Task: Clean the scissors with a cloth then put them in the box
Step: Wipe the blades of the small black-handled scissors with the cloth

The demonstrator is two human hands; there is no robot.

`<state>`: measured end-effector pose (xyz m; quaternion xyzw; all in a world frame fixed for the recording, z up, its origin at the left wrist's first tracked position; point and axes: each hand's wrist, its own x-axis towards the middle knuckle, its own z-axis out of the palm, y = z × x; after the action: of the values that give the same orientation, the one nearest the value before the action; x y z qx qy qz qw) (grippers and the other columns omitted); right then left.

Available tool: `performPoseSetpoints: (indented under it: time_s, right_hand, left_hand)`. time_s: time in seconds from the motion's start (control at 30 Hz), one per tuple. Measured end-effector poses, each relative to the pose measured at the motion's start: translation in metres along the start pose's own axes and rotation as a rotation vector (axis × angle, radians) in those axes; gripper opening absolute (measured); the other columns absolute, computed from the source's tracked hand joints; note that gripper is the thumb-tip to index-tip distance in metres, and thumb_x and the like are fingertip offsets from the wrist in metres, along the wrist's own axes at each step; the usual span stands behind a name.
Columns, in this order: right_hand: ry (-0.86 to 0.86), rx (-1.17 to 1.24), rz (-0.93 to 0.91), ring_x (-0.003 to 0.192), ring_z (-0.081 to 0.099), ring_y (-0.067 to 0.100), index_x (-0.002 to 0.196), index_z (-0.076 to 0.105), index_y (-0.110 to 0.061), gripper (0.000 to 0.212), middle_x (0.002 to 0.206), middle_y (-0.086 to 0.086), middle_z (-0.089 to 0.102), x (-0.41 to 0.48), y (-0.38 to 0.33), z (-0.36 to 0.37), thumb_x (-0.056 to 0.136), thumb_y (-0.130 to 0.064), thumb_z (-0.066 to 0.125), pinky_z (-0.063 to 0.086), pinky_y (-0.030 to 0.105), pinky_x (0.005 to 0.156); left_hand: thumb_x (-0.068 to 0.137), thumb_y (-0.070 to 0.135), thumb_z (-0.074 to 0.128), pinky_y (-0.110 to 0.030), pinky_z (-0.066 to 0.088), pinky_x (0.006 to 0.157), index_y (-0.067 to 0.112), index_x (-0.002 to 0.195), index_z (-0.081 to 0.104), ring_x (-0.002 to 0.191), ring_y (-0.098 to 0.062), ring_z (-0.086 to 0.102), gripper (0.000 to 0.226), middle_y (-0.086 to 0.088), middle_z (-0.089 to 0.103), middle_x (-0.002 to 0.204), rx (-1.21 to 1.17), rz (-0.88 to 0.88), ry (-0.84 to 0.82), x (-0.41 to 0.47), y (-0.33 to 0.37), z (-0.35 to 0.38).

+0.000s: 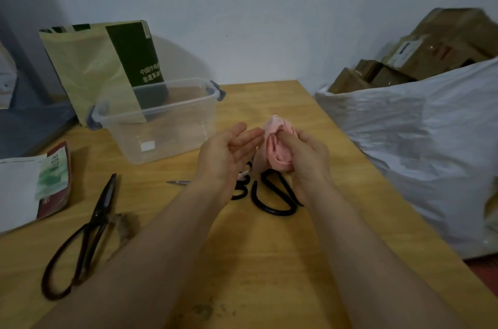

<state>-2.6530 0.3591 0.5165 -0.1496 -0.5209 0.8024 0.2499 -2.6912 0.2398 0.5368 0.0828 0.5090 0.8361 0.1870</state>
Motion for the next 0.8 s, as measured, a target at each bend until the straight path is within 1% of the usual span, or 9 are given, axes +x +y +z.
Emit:
performPoseSetpoints:
  time_s: [0.1, 0.2, 0.27, 0.37, 0.43, 0.53, 0.6, 0.73, 0.8]
  right_hand:
    - [-0.115, -0.061, -0.076, 0.09, 0.07, 0.021, 0.107, 0.069, -0.014, 0.022, 0.098, 0.008, 0.073, -0.004, 0.005, 0.003, 0.086, -0.009, 0.067, 0.057, 0.032, 0.071]
    - [-0.149, -0.118, -0.167, 0.095, 0.069, 0.021, 0.11, 0.068, -0.016, 0.03, 0.103, 0.008, 0.072, -0.007, 0.008, 0.004, 0.082, -0.005, 0.07, 0.058, 0.034, 0.078]
    - [-0.12, -0.153, -0.204, 0.093, 0.069, 0.022, 0.105, 0.07, -0.014, 0.025, 0.1, 0.009, 0.072, -0.008, 0.008, 0.004, 0.082, -0.003, 0.069, 0.058, 0.034, 0.078]
    - [-0.068, -0.231, -0.234, 0.086, 0.068, 0.019, 0.096, 0.07, -0.014, 0.014, 0.095, 0.009, 0.071, -0.006, 0.007, 0.003, 0.086, -0.006, 0.065, 0.058, 0.029, 0.074]
    - [-0.053, -0.314, -0.259, 0.084, 0.068, 0.016, 0.092, 0.068, -0.02, 0.012, 0.092, 0.005, 0.071, -0.005, 0.007, 0.004, 0.089, -0.01, 0.062, 0.056, 0.024, 0.07]
    - [-0.002, -0.369, -0.259, 0.08, 0.068, 0.014, 0.089, 0.067, -0.022, 0.01, 0.087, 0.002, 0.07, -0.001, 0.009, 0.006, 0.091, -0.015, 0.06, 0.056, 0.022, 0.066]
    - [0.035, -0.394, -0.246, 0.079, 0.068, 0.016, 0.089, 0.068, -0.02, 0.008, 0.085, 0.003, 0.07, 0.002, 0.012, 0.006, 0.092, -0.018, 0.06, 0.057, 0.027, 0.067]
    - [0.09, -0.503, -0.277, 0.077, 0.065, 0.016, 0.083, 0.064, -0.02, 0.013, 0.081, 0.001, 0.067, 0.005, 0.015, 0.008, 0.093, -0.024, 0.057, 0.054, 0.026, 0.066]
    - [0.165, -0.526, -0.255, 0.075, 0.065, 0.018, 0.075, 0.06, -0.022, 0.019, 0.078, 0.001, 0.065, 0.009, 0.015, 0.005, 0.094, -0.025, 0.056, 0.055, 0.03, 0.066]
  left_hand:
    - [0.091, 0.007, 0.037, -0.034, 0.052, 0.089, 0.004, 0.129, 0.049, 0.102, -0.022, 0.067, 0.04, -0.01, 0.071, 0.107, -0.039, -0.012, -0.014, -0.007, -0.001, 0.005]
    - [0.091, 0.007, 0.035, -0.037, 0.049, 0.096, 0.006, 0.117, 0.059, 0.106, -0.025, 0.065, 0.035, -0.012, 0.07, 0.109, 0.0, -0.01, -0.02, -0.01, -0.001, 0.008]
    - [0.091, 0.007, 0.032, -0.037, 0.049, 0.096, 0.008, 0.109, 0.063, 0.107, -0.026, 0.064, 0.036, -0.014, 0.069, 0.11, 0.021, -0.029, -0.059, -0.014, -0.002, 0.008]
    - [0.09, 0.008, 0.029, -0.037, 0.048, 0.098, 0.003, 0.126, 0.055, 0.109, -0.023, 0.064, 0.044, -0.013, 0.067, 0.116, 0.09, -0.048, -0.098, -0.015, -0.005, 0.007]
    - [0.091, 0.01, 0.03, -0.037, 0.047, 0.099, 0.004, 0.128, 0.054, 0.109, -0.022, 0.063, 0.045, -0.012, 0.067, 0.117, 0.171, -0.028, -0.108, -0.015, -0.005, 0.006]
    - [0.092, 0.015, 0.037, -0.033, 0.053, 0.09, 0.016, 0.099, 0.069, 0.102, -0.024, 0.066, 0.033, -0.017, 0.068, 0.112, 0.327, 0.047, -0.133, -0.018, 0.0, 0.009]
    - [0.091, 0.015, 0.041, -0.029, 0.056, 0.08, 0.019, 0.08, 0.068, 0.097, -0.027, 0.067, 0.029, -0.023, 0.066, 0.111, 0.415, 0.065, -0.149, -0.019, 0.005, 0.009]
    - [0.08, 0.03, 0.049, -0.032, 0.052, 0.086, 0.022, 0.078, 0.07, 0.097, -0.023, 0.068, 0.023, -0.015, 0.072, 0.102, 0.525, 0.015, -0.147, -0.015, 0.011, 0.008]
    - [0.085, 0.034, 0.047, -0.023, 0.042, 0.083, 0.022, 0.089, 0.071, 0.095, -0.01, 0.066, 0.027, -0.004, 0.074, 0.095, 0.625, 0.042, -0.105, -0.01, 0.012, 0.006]
